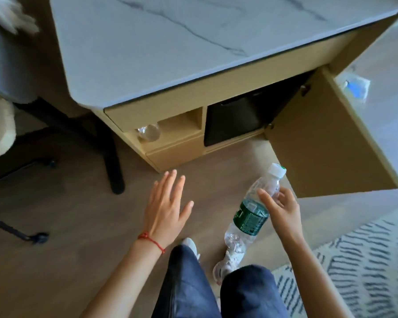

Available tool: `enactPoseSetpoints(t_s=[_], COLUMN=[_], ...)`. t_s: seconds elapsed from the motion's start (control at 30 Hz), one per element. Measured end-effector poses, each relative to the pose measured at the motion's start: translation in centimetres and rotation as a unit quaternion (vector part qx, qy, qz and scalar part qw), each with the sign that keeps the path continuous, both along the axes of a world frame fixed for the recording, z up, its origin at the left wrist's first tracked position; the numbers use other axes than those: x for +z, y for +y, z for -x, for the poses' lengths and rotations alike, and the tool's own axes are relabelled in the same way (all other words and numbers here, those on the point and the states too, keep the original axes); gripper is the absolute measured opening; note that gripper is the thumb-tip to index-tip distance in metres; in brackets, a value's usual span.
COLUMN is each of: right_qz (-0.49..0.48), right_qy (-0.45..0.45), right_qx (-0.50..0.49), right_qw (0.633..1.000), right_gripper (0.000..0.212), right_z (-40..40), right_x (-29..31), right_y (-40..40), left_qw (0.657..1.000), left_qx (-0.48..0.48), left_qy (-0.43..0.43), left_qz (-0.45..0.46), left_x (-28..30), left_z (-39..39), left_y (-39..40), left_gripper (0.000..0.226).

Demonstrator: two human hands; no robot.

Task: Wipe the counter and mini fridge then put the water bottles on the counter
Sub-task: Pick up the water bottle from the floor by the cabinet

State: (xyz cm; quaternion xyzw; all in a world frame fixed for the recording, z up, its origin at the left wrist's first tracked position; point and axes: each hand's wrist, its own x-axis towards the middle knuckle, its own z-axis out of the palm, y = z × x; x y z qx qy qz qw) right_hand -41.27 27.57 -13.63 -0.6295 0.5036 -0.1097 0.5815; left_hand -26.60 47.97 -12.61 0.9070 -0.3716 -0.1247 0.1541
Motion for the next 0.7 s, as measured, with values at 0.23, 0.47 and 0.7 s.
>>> enactPoseSetpoints(t_s=[0.23,0.47,0.7], right_qz=[-0.009,-0.007,0.005], right_qy=[-0.001,-0.001,-0.014], right_qx=[-0.111,-0.225,-0.344], right_qw=[0.994,0.974,0.939], right_gripper=[0.038,0.042,0.038], right_z=[8.2,18.1,27.2], right_x=[-0.7,-0.9,0.5], right_y=[-5.9,-11.5,-15.9], left_qw=[0.991,0.968,0.94], left_qx=[-0.133,-0.249,-0.341], left_qy=[-0.018,-0.008,-0.01], left_qz=[-0.001,-0.007,-0.006], left_x=[0.0,0.1,0.9], left_z=[4.4,12.2,18.2], left_y=[-10.9,-22.1,-31.3], left_gripper=[0.055,0.053,0.057])
